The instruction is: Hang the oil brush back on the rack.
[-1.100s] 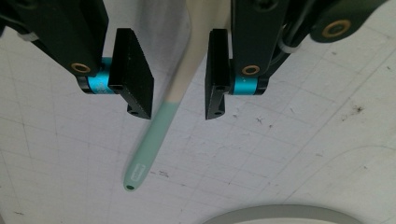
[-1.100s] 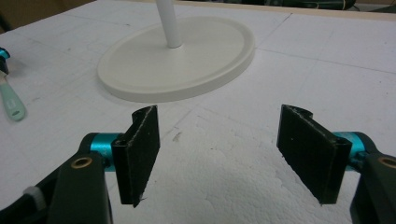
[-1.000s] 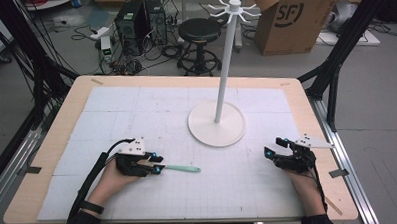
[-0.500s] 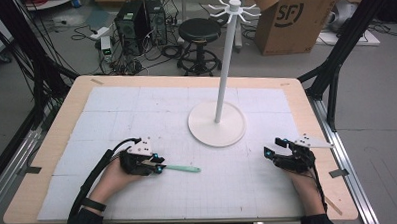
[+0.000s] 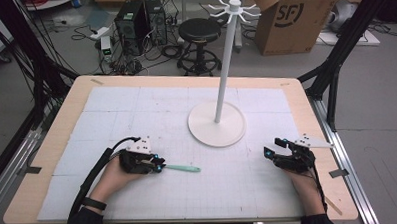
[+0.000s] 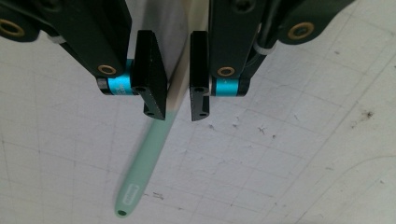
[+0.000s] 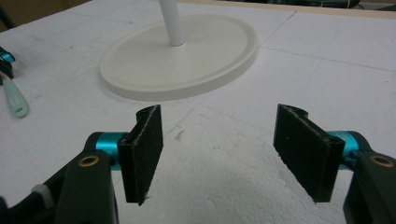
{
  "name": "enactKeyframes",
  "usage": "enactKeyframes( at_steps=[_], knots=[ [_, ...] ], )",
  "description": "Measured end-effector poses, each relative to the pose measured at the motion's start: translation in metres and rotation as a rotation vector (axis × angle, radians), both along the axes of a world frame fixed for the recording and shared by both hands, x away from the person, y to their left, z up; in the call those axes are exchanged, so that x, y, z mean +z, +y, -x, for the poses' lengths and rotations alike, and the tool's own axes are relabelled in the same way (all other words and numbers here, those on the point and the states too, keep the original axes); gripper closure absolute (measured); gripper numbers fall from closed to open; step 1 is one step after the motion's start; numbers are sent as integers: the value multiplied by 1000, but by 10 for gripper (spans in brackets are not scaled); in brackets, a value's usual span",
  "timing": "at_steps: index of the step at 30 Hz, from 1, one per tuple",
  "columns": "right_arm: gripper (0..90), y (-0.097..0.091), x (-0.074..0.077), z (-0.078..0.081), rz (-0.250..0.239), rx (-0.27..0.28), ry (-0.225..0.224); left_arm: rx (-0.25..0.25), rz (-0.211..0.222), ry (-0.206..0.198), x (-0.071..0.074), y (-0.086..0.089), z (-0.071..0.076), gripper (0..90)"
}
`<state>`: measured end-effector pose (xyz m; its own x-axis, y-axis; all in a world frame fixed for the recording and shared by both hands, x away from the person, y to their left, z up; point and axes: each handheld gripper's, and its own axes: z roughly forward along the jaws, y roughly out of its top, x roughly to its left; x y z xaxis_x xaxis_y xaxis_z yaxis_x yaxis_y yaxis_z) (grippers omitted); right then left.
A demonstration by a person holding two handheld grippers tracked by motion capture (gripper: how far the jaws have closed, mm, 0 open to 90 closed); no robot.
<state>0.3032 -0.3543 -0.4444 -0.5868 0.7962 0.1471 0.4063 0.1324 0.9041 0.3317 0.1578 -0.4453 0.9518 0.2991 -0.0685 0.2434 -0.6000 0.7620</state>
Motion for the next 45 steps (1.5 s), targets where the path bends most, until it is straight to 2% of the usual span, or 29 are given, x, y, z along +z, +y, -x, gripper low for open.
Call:
enactKeyframes(
  at_steps=[4,9,16,20,24,31,34,39,45],
  knots=[
    [328,0,0,0,1,2,1,18,66,27,-5,7,-2,815],
    [329,0,-1,0,2,4,3,16,55,4,-5,6,0,822],
    [332,0,-1,-1,2,4,1,18,56,11,-5,6,-1,824],
    [332,0,-1,-1,2,3,3,25,78,30,-4,7,-1,825],
    [331,0,-1,-1,0,1,8,34,112,21,0,8,0,824],
    [331,0,-1,-1,-6,-5,10,99,246,-10,19,20,1,824],
    [332,-1,-2,-2,-4,-5,12,134,269,-44,31,26,1,824],
    [335,-1,-2,-2,-7,-8,18,169,355,-58,50,32,-1,824],
    [335,-1,-2,-2,-13,-10,25,189,397,-85,75,31,-3,824]
  ],
)
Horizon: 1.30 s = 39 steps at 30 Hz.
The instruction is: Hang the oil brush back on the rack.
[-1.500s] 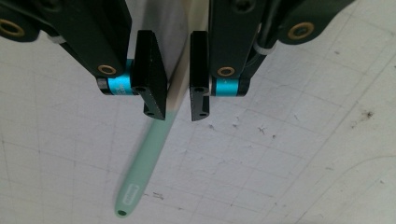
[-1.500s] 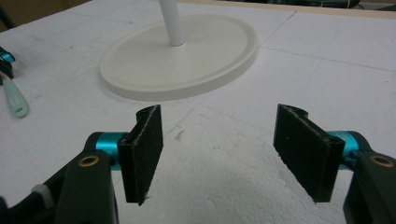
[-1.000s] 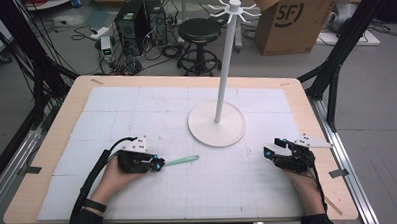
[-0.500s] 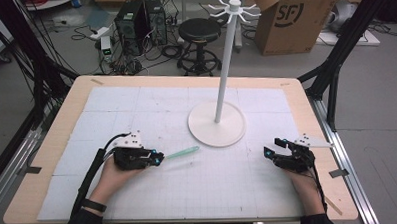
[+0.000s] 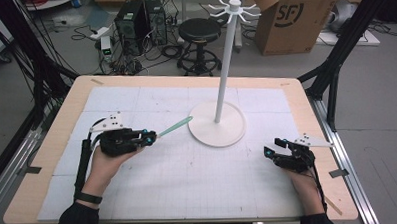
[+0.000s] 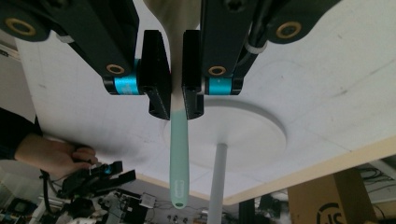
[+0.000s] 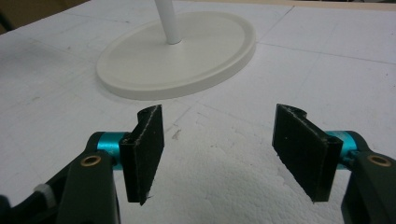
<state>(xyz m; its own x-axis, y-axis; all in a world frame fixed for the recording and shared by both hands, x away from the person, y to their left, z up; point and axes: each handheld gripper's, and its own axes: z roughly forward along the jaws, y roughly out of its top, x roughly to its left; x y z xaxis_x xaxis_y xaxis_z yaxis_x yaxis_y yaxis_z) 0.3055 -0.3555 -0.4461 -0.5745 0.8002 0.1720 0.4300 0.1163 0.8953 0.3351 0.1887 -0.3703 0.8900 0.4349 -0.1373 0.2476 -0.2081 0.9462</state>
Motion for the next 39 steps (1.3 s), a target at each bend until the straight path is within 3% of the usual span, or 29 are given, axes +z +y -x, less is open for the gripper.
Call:
enactKeyframes(
  at_steps=[5,11,17,22,35,39],
  knots=[
    [335,0,0,-1,-3,-3,0,9,3,-34,26,-5,-3,823],
    [335,0,0,-1,-5,-4,7,18,36,-63,60,-11,-8,824],
    [335,0,-1,-1,-4,-3,10,9,14,-87,95,-20,-13,824],
    [335,-1,-1,-1,-7,-3,11,6,26,-105,123,-25,-18,824],
    [335,-1,-1,-2,-13,-2,14,-5,56,-133,180,-32,-29,824],
    [335,-1,-1,-1,-13,-2,16,1,44,-147,194,-32,-32,823]
  ],
)
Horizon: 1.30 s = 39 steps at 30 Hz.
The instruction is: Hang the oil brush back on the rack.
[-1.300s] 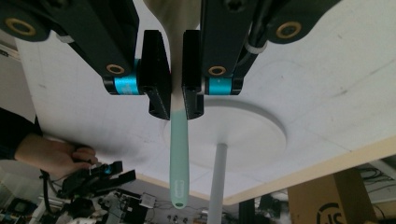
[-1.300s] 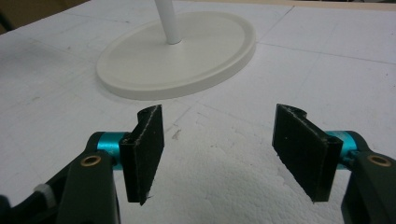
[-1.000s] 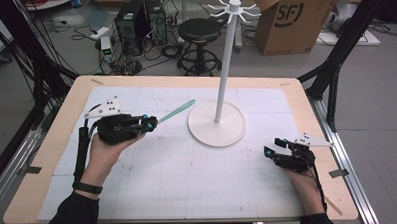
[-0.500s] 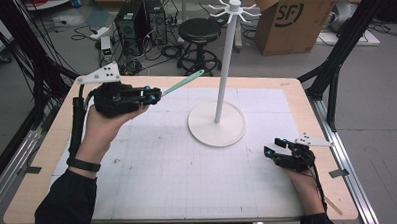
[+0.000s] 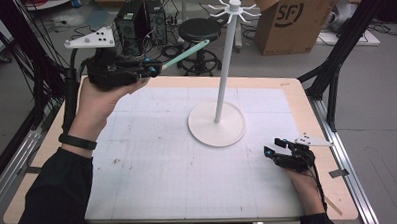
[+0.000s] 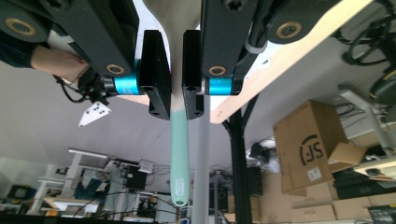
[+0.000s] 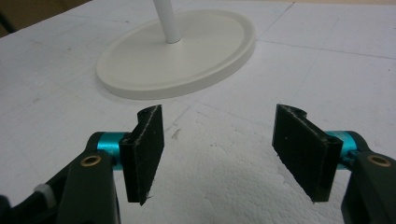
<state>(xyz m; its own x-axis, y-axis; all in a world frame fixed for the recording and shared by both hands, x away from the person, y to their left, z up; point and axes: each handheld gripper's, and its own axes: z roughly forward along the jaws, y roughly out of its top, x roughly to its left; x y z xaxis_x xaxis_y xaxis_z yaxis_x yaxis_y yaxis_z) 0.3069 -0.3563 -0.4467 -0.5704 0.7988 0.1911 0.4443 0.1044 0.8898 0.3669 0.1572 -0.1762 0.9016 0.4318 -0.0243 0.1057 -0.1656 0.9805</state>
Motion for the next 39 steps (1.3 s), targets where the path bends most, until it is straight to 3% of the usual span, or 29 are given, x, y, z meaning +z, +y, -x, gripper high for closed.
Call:
enactKeyframes(
  at_steps=[6,16,26,39],
  knots=[
    [335,0,0,-1,1,1,-5,-7,34,-21,14,2,-1,823],
    [335,0,0,0,3,4,-2,-3,34,-34,30,0,-6,824],
    [335,0,0,0,3,4,-1,5,45,-27,32,-5,-17,824],
    [335,0,0,0,5,7,-5,-7,40,-23,31,-9,-18,823]
  ],
)
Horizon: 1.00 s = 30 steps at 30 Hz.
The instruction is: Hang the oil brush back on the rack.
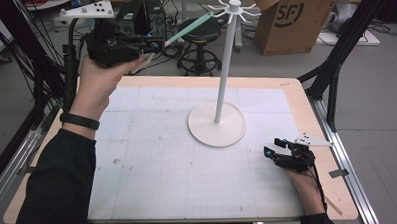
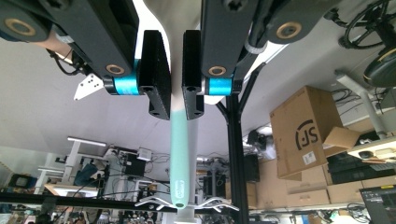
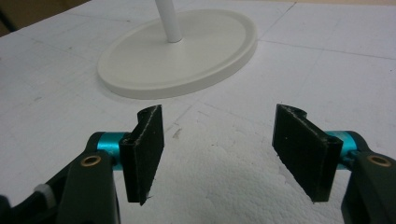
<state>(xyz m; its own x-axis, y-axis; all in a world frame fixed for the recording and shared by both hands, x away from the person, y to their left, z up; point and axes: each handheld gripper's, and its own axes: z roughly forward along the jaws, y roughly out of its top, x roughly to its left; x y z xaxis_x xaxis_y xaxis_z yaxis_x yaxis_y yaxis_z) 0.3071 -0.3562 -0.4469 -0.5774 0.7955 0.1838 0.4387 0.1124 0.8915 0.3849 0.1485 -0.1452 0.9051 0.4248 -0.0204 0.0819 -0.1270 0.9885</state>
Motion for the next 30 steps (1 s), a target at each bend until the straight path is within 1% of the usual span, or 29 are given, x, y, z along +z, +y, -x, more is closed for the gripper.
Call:
enactKeyframes(
  at_steps=[4,15,24,26,27,28,30],
  knots=[
    [335,0,0,0,-1,-1,1,-7,-6,4,-1,-3,0,823],
    [335,0,0,0,-4,-3,5,-6,-20,9,-4,-11,-3,823],
    [335,0,0,0,-3,-1,1,3,-28,26,-8,-17,-7,817],
    [335,0,0,0,-3,0,0,15,-29,24,-11,-18,-7,790],
    [335,0,0,0,-2,0,0,18,-27,28,-14,-17,-8,718],
    [335,0,0,0,-3,-1,0,29,-27,35,-16,-16,-8,665],
    [335,0,0,0,-1,0,1,37,-36,48,-23,-14,-9,603]
  ],
)
